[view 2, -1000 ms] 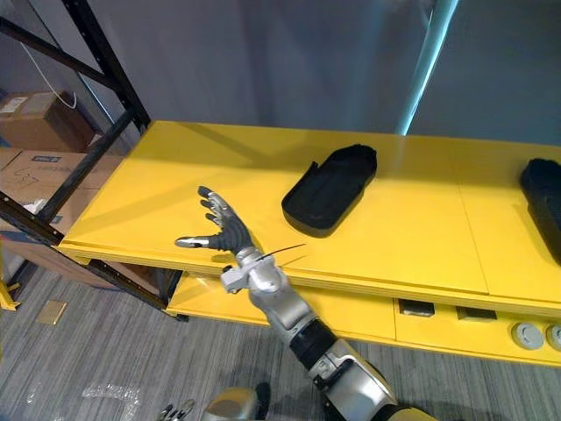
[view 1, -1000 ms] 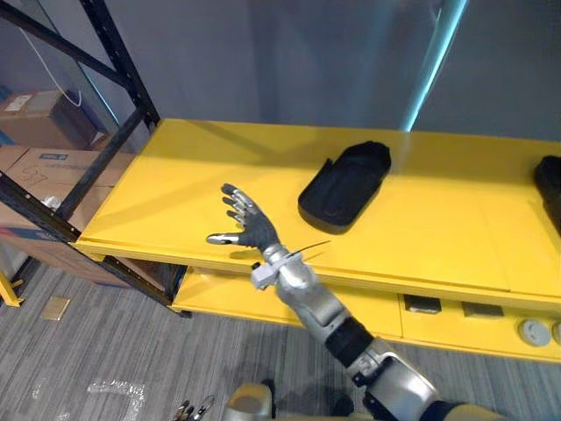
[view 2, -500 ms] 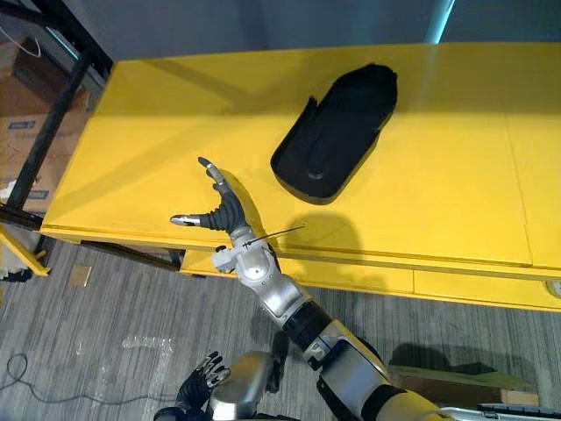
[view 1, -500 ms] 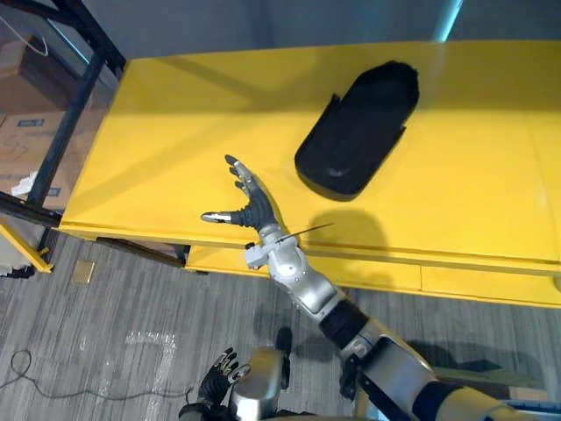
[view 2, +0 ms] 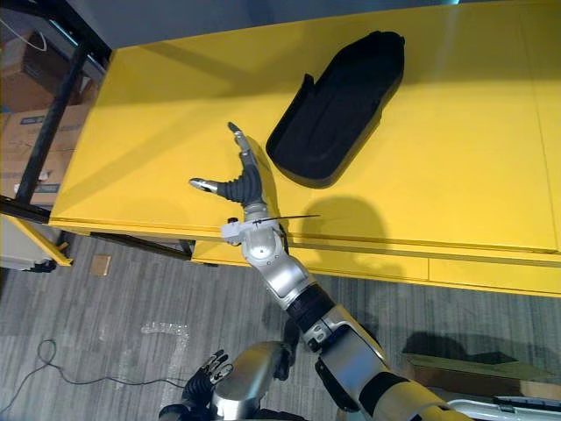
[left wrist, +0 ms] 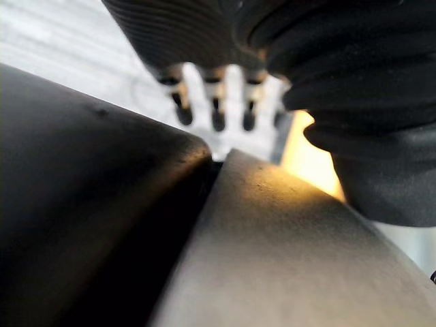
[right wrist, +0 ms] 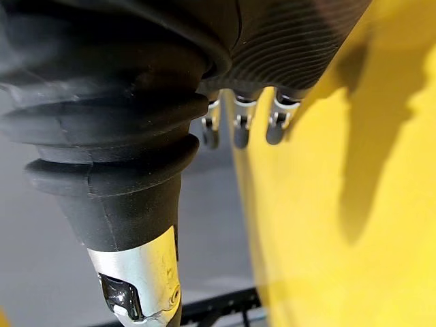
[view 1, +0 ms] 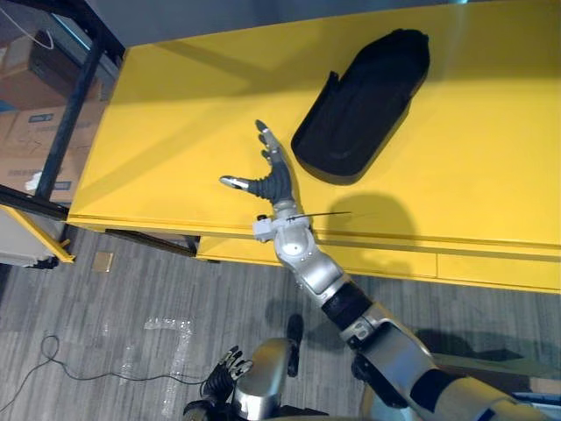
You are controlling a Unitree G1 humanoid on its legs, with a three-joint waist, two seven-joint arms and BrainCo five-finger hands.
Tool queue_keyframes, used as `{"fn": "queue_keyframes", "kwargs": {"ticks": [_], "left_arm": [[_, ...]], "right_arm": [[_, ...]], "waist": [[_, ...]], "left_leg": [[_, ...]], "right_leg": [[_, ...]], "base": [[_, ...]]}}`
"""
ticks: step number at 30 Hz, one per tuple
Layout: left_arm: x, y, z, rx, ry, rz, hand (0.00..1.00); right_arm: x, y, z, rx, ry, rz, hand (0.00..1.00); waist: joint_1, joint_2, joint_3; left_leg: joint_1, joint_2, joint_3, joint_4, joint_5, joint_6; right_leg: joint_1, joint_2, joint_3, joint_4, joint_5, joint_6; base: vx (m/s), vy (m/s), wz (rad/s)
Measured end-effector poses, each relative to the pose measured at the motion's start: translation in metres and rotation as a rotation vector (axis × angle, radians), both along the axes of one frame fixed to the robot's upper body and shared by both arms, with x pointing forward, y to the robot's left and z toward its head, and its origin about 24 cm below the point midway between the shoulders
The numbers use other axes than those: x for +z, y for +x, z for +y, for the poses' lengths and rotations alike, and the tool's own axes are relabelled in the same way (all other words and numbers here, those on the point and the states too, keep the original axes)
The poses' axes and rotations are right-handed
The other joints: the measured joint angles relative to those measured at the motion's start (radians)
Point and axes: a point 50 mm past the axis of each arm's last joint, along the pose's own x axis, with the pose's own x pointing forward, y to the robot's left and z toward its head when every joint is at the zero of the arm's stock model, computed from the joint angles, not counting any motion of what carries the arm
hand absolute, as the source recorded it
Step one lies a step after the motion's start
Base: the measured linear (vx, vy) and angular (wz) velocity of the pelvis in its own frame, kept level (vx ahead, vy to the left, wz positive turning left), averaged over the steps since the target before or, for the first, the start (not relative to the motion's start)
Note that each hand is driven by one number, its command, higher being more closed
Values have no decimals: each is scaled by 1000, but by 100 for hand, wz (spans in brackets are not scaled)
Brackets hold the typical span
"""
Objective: Walk over and take plastic housings, then place them on the shelf
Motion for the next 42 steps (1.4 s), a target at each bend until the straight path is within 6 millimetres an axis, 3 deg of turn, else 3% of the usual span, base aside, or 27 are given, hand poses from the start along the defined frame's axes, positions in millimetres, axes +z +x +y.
{"fn": "queue_keyframes", "kwargs": {"ticks": [7, 12, 19, 35, 42], "left_arm": [[-1, 0, -1, -5, 1, 6, 0], [-1, 3, -5, -13, -5, 18, 0], [-4, 2, -3, -8, 9, 38, 0], [-4, 3, 13, 36, 78, 49, 0], [-3, 3, 16, 37, 91, 47, 0]], "right_arm": [[-1, 4, -7, -39, 30, -4, 0], [2, 7, -19, -175, 46, -36, 0], [10, 9, -28, -252, 97, -83, 0], [18, 14, -45, -361, 138, -90, 0], [22, 11, -51, -390, 169, -109, 0]], "waist": [[-8, 4, 2], [-23, 27, 11], [-26, 26, 12], [-44, -36, 52], [-53, -49, 60]], "left_leg": [[-20, 4, 18, 64, -31, 7], [-29, 2, 23, 81, -39, 12], [-35, 2, 23, 80, -40, 13], [-11, 10, 55, 97, -49, 26], [2, 11, 75, 78, -49, 26]], "right_leg": [[-22, -2, 24, 43, -14, 0], [-24, -8, 22, 42, -19, 0], [-26, -7, 21, 32, -2, 12], [28, 7, 35, -49, 55, 28], [35, 13, 51, -79, 79, 32]], "base": [[-42, -3, -9], [-33, 26, -3], [28, 11, 0], [-19, 29, -6], [20, 20, -8]]}}
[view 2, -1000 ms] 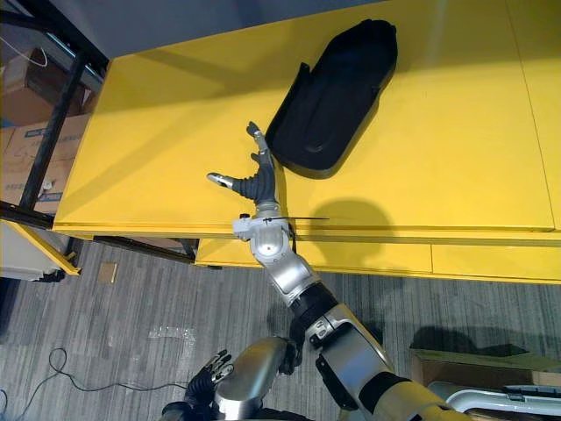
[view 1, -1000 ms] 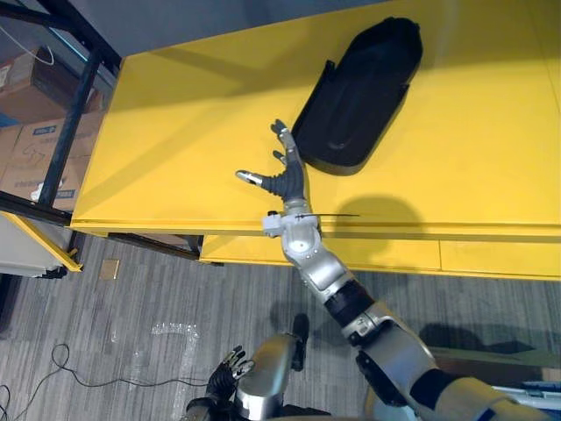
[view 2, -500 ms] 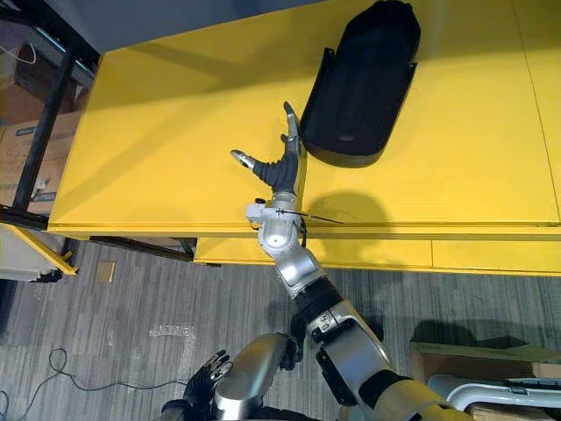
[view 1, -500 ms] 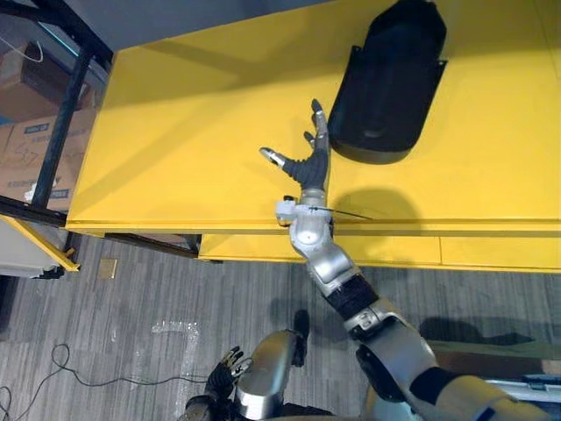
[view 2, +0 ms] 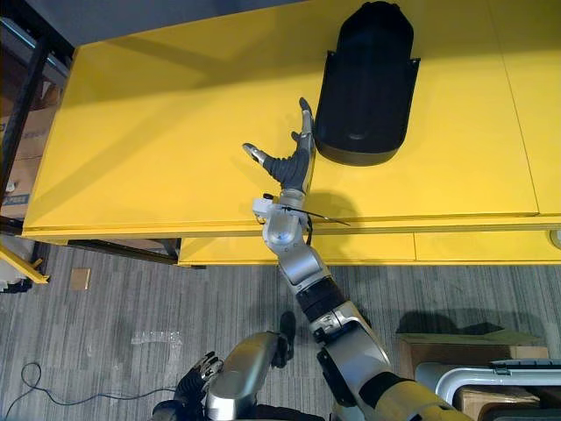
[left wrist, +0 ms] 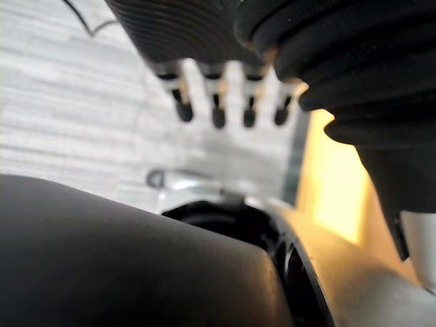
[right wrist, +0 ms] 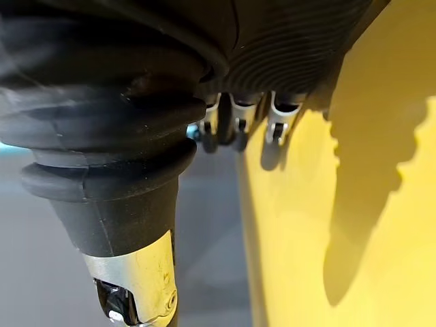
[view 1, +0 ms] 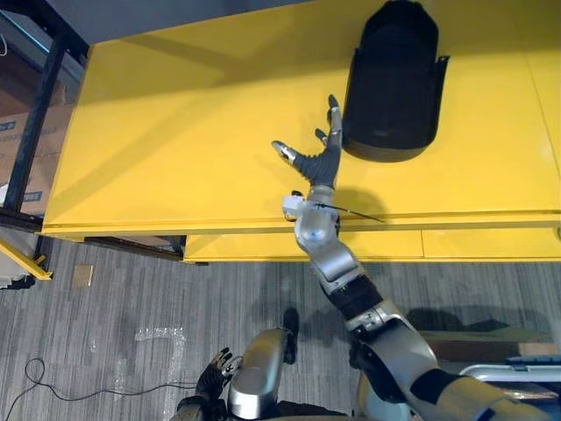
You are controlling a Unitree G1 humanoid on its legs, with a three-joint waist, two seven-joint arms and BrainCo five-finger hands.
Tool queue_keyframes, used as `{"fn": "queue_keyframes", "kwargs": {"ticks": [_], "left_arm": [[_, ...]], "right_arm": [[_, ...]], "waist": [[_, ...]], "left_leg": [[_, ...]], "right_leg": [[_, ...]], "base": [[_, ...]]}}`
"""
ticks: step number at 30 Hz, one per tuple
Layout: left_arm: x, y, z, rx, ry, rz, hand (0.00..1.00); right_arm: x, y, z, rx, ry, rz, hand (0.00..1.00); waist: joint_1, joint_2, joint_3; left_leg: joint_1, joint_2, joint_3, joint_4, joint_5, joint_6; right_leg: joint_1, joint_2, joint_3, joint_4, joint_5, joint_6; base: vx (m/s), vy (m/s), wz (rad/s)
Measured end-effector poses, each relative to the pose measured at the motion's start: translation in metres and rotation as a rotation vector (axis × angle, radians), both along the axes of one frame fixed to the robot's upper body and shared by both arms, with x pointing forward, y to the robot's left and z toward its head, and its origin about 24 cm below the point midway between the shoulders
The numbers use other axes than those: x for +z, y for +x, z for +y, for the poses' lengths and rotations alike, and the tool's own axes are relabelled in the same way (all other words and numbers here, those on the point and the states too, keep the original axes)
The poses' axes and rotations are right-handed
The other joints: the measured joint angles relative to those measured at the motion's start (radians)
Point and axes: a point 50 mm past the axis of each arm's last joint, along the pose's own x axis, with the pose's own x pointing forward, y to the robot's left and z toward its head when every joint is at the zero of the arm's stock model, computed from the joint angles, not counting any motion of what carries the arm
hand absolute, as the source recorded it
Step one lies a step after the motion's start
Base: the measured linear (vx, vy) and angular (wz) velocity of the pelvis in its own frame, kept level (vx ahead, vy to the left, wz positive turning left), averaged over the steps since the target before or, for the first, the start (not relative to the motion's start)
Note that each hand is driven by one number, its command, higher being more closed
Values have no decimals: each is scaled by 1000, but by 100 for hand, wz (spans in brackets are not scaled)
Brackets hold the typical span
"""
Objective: Walk over and take plastic housings, then place them on the shelf
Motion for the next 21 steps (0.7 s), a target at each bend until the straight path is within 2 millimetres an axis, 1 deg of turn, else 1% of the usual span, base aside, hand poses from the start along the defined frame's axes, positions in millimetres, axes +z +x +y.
{"fn": "queue_keyframes", "kwargs": {"ticks": [4, 6, 8, 12, 14, 17, 21], "left_arm": [[0, 0, 1, 1, 2, 0, 0], [0, -1, 4, 1, 11, 6, 0], [0, -1, 6, 4, 14, 6, 0], [0, -1, 6, 2, 17, 10, 0], [0, -3, 9, 15, 22, 14, 0], [0, -4, 12, 15, 30, 16, 0], [-1, -4, 12, 12, 33, 20, 0]], "right_arm": [[-3, 2, -5, -20, 4, 19, 0], [-6, 2, -6, -30, -1, 40, 0], [-7, 3, -8, -36, -6, 44, 0], [-12, 3, -11, -49, -11, 61, 0], [-15, 2, -12, -58, -10, 71, 0], [-15, 2, -13, -73, -9, 78, 0], [-17, 3, -16, -98, -12, 99, 0]], "waist": [[0, -4, 2], [0, -19, -3], [0, -26, -4], [0, -28, -4], [-1, -42, -8], [-1, -53, -13], [-2, -54, -13]], "left_leg": [[21, 2, 0, -6, 0, 0], [25, 2, 3, -11, 1, 1], [26, 3, 4, -16, 1, 2], [44, 3, 4, -24, 3, 3], [54, 2, 6, -36, 5, 6], [56, 2, 7, -39, 5, 5], [82, 0, 7, -55, 8, 4]], "right_leg": [[30, 5, -2, -24, 11, 1], [33, 6, 0, -30, 14, 2], [36, 8, 0, -36, 17, 1], [60, 10, -3, -54, 22, 4], [66, 11, -3, -63, 23, 6], [68, 11, -3, -71, 28, 7], [101, 15, -5, -96, 42, 9]], "base": [[-1, 5, -1], [-19, 17, -5], [0, 0, 0], [0, 0, 0], [0, 0, 0], [26, 5, 0], [35, 9, -1]]}}
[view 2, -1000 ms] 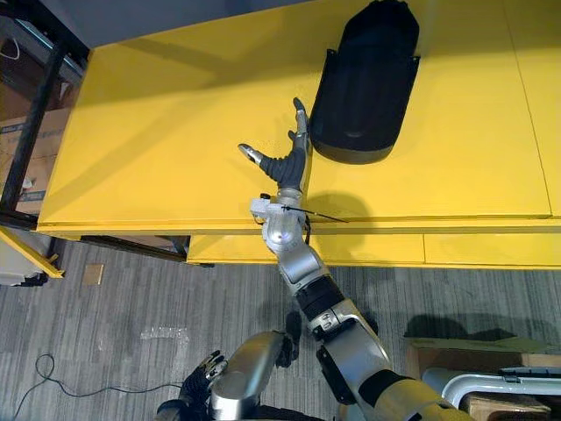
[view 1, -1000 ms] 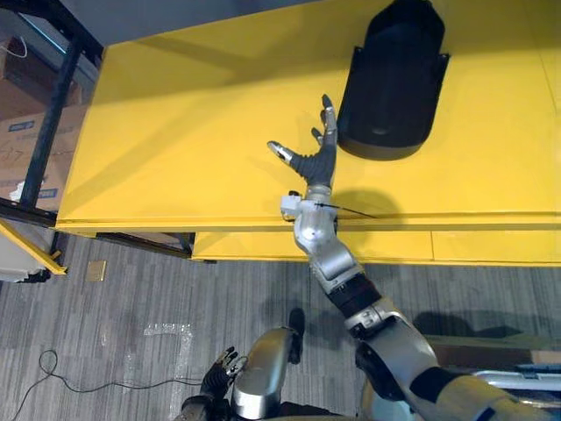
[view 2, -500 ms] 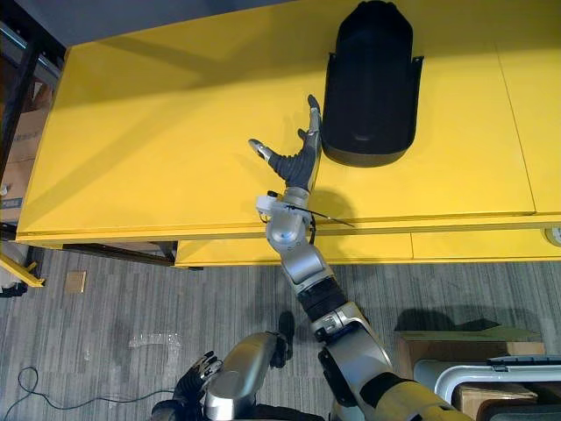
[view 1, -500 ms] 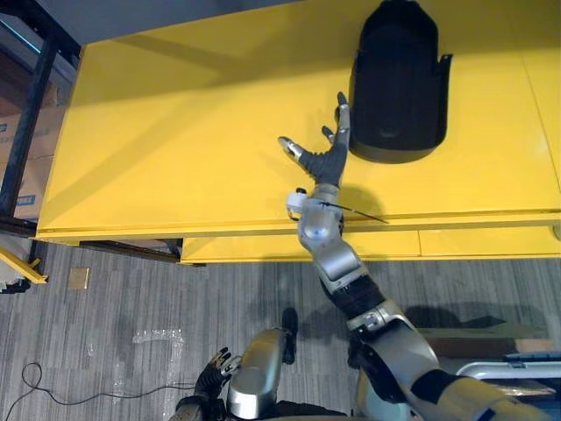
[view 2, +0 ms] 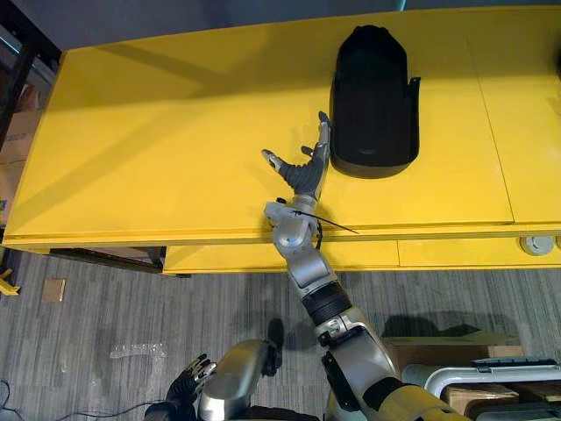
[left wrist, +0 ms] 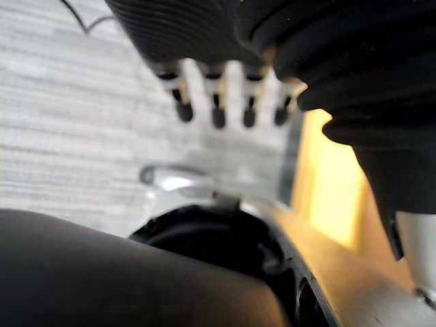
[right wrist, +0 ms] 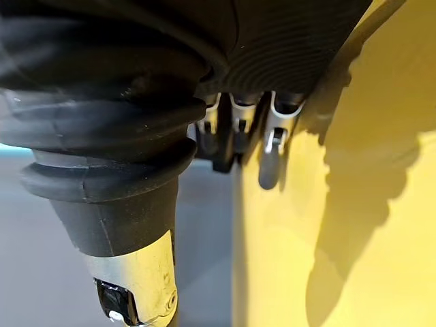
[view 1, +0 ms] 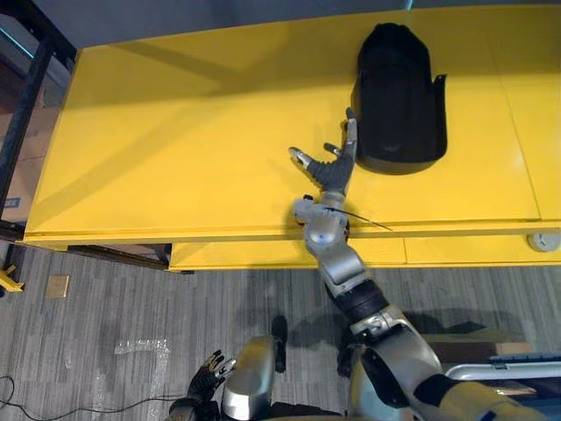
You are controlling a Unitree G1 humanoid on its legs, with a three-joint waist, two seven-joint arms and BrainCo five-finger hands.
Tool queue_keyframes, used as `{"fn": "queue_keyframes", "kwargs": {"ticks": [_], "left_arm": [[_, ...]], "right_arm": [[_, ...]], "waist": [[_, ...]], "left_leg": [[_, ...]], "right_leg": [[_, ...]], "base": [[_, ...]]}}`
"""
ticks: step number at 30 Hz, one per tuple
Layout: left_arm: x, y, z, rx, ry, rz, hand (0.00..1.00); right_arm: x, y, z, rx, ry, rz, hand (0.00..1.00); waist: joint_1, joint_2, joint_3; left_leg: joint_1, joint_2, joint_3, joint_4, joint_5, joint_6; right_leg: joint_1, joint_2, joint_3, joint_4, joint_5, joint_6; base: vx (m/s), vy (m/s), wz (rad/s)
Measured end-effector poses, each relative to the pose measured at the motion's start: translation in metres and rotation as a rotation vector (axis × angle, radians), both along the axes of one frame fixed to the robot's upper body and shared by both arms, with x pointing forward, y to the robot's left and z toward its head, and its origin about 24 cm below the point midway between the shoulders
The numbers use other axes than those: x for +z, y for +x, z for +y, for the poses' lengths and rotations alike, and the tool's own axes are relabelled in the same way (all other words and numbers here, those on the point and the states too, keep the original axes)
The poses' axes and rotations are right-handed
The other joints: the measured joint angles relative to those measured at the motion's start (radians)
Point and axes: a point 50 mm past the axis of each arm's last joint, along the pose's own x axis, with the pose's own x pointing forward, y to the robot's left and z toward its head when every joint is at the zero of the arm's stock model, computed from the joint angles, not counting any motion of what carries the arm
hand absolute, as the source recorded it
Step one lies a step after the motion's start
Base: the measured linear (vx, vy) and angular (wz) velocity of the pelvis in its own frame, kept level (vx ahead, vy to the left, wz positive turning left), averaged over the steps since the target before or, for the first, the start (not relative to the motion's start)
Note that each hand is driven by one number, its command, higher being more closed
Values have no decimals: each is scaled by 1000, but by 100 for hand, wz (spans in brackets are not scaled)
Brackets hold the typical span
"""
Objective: Walk over and take plastic housings, then place them on the shelf
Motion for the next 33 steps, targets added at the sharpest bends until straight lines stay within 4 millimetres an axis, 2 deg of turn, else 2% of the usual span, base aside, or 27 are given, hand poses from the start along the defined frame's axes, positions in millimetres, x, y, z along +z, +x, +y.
{"fn": "queue_keyframes", "kwargs": {"ticks": [13, 16, 19, 22, 23, 25, 27, 28, 29, 31, 33], "left_arm": [[-1, -1, 2, 13, -2, 10, 0], [-1, -5, 5, 42, -5, 16, 0], [-2, -10, 8, 93, -25, 24, 0], [-4, -21, 15, 140, -27, 42, 0], [-5, -27, 19, 161, -25, 52, 0], [-5, -34, 24, 182, -18, 66, 0], [-6, -42, 32, 207, 1, 84, 0], [-6, -43, 33, 207, 5, 88, 0], [-6, -44, 35, 209, 11, 94, 0], [-7, -47, 35, 213, 15, 105, 0], [-8, -49, 35, 221, 20, 117, 0]], "right_arm": [[-1, 3, -9, -25, -6, 10, 0], [-3, 2, -7, 38, -30, -14, 0], [-4, -10, -4, 174, -54, -79, 0], [7, -37, 0, 347, -61, -206, 0], [11, -51, -8, 404, -27, -258, 0], [13, -63, -22, 425, -30, -293, 0], [11, -75, -44, 414, -48, -308, 0], [10, -77, -51, 398, -53, -305, 0], [5, -80, -65, 364, -62, -289, 100], [-6, -85, -85, 296, -67, -245, 100], [-25, -92, -106, 254, -19, -160, 100]], "waist": [[0, -9, -2], [-1, -24, -10], [-1, -40, -18], [-23, -72, -38], [-27, -93, -59], [-38, -119, -85], [-50, -155, -107], [-52, -162, -111], [-53, -168, -115], [-67, -169, -117], [-79, -167, -124]], "left_leg": [[7, -5, -5, -32, 22, 4], [7, -4, -7, -39, 28, 3], [23, -3, -7, -60, 33, 2], [44, -2, -6, -80, 33, 2], [57, -2, -3, -91, 32, 1], [59, -1, 3, -95, 29, -3], [62, 6, 28, -95, 24, -9], [62, 8, 34, -95, 23, -10], [66, 13, 48, -94, 18, -9], [75, 16, 54, -91, 11, -7], [75, 27, 78, -79, -6, -6]], "right_leg": [[19, 1, -11, -42, 27, 1], [21, 4, -14, -54, 32, -1], [39, 9, -17, -77, 39, -1], [64, 15, -20, -108, 44, 3], [78, 18, -19, -125, 45, 5], [87, 23, -19, -143, 50, 6], [89, 33, -3, -165, 64, 3], [90, 36, 3, -173, 69, 3], [90, 42, 14, -183, 76, 1], [103, 47, 31, -200, 86, 1], [104, 57, 47, -212, 93, -2]], "base": [[-14, 3, 1], [0, 0, 0], [33, -6, 0], [75, 2, -1], [73, 9, -5], [77, 9, -3], [49, 3, -20], [9, -4, -34], [-11, -1, -33], [-21, 4, -26], [-37, 0, -28]]}}
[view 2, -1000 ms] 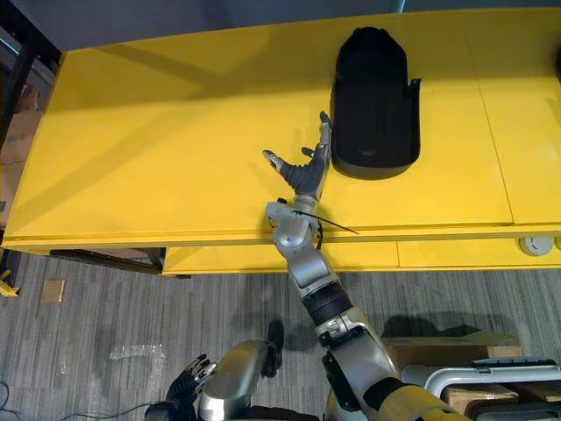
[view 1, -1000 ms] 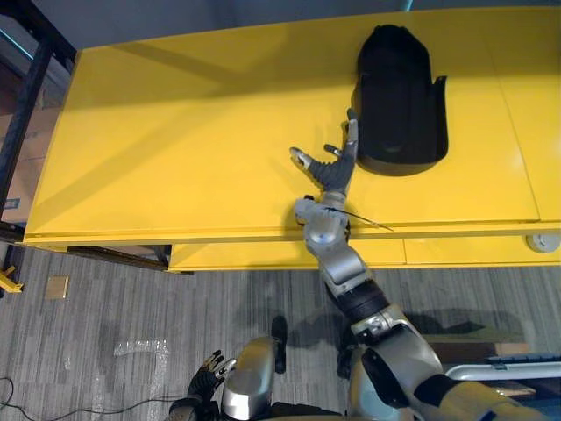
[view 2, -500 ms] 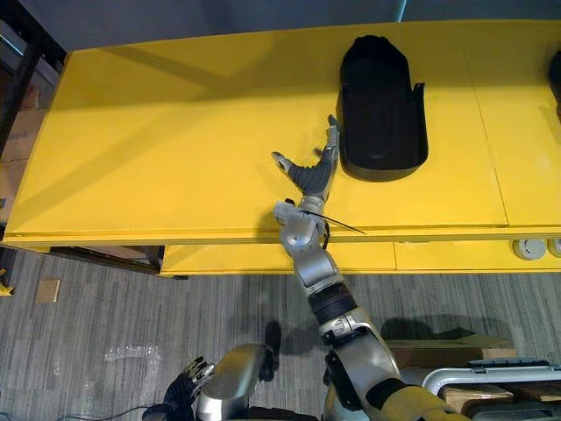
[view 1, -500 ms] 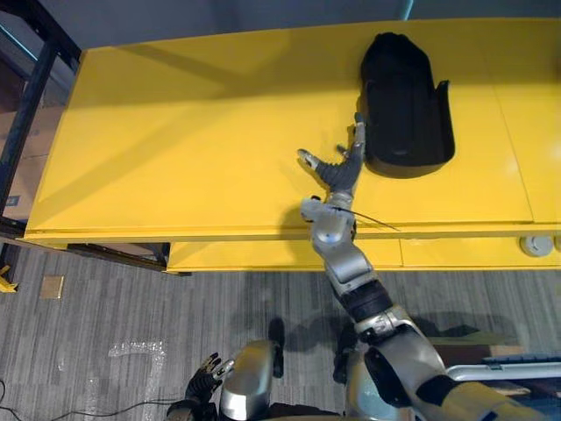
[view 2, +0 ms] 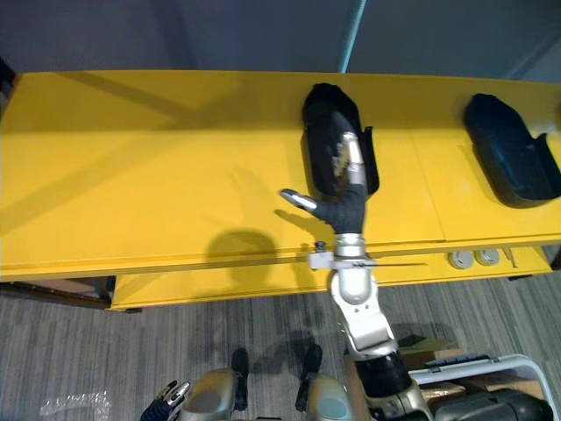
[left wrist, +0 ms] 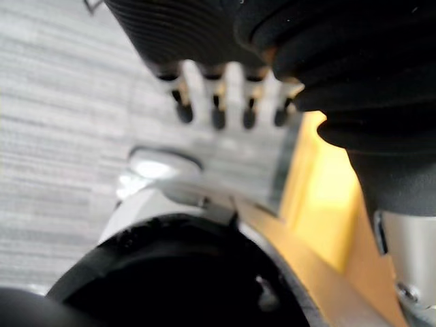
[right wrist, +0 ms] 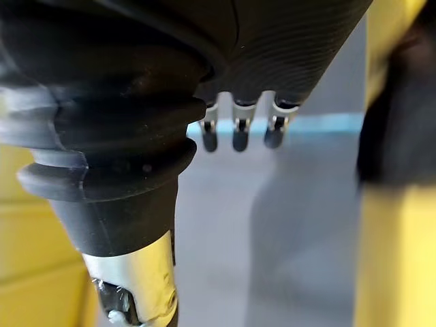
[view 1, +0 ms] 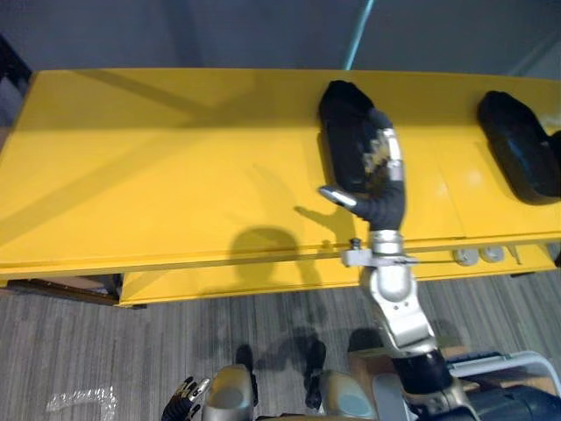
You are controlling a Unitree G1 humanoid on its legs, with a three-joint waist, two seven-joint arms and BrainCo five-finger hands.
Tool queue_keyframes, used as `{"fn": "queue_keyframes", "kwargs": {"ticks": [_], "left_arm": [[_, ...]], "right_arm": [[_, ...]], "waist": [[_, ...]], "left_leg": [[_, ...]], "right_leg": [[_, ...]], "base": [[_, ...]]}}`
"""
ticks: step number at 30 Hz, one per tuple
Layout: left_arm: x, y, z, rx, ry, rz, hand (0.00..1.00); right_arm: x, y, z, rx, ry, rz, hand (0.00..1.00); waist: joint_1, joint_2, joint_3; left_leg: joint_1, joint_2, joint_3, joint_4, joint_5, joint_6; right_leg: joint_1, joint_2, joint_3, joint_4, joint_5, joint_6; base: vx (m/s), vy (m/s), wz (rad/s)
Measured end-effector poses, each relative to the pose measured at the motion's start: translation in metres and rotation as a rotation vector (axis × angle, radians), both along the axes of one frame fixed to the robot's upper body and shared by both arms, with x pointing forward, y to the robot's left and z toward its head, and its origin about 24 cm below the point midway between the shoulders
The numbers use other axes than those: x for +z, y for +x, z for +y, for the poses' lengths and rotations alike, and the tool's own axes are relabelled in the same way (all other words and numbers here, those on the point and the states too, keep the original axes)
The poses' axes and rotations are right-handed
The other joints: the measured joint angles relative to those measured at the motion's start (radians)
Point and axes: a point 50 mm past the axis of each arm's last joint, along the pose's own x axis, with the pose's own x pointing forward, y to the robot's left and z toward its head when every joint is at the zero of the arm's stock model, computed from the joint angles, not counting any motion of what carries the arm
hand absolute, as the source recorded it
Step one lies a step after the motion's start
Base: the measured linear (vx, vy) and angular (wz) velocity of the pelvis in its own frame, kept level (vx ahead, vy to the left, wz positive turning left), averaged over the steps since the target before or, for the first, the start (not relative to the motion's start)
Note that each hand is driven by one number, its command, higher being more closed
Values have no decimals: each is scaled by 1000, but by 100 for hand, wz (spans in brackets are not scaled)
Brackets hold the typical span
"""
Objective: Walk over and take plastic housings, then place them on the shelf
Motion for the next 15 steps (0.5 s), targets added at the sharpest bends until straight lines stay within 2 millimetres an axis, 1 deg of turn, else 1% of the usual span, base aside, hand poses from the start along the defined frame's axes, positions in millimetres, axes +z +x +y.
{"fn": "queue_keyframes", "kwargs": {"ticks": [1, 2, 3, 5, 7, 9, 13, 15], "left_arm": [[0, 0, 0, 1, 1, 1, 0], [0, 0, 0, 6, 6, 3, 0], [0, -1, 0, 8, 8, 7, 0], [-1, -4, -1, 15, 11, 16, 0], [-1, -4, -1, 10, 12, 16, 0], [-1, -3, -1, 7, 14, 15, 0], [0, -2, -2, 10, 11, 9, 0], [0, 0, -2, 23, 3, 2, 0]], "right_arm": [[-5, -2, -4, -10, 10, 21, 100], [-15, -8, -12, -29, 28, 65, 100], [-20, -11, -14, -36, 27, 85, 100], [-30, -18, -20, -44, 32, 132, 100], [-32, -19, -23, -34, 48, 143, 100], [-33, -20, -25, -23, 40, 144, 100], [-32, -19, -21, 13, 24, 140, 100], [-30, -15, -21, 14, 24, 127, 100]], "waist": [[-2, 0, -1], [-7, 1, -4], [-8, 1, -8], [-22, 5, -16], [-30, 9, -17], [-30, 9, -18], [-24, 10, -17], [-18, 16, -14]], "left_leg": [[0, 2, 3, 3, -2, 0], [0, 6, 10, 5, -7, 0], [-1, 8, 16, 7, -9, 1], [-1, 13, 21, 18, -19, -1], [-4, 14, 21, 30, -24, -2], [-4, 14, 21, 31, -28, 0], [-29, 10, 9, 44, -32, 4], [-59, 10, -4, 75, -41, 9]], "right_leg": [[0, 2, 5, -2, 0, 0], [-1, 7, 14, -7, 1, -1], [-2, 9, 16, -10, 1, -2], [-1, 14, 22, -12, 1, -3], [-2, 14, 23, -11, 2, -2], [-2, 14, 24, -9, 2, -2], [-17, 9, 16, -5, 2, -2], [-32, 6, 8, 10, 1, -2]], "base": [[-30, -10, -28], [-13, -12, -16], [4, -14, -16], [31, -11, -10], [16, 0, -3], [15, 10, 1], [-3, 17, 11], [-30, 28, 14]]}}
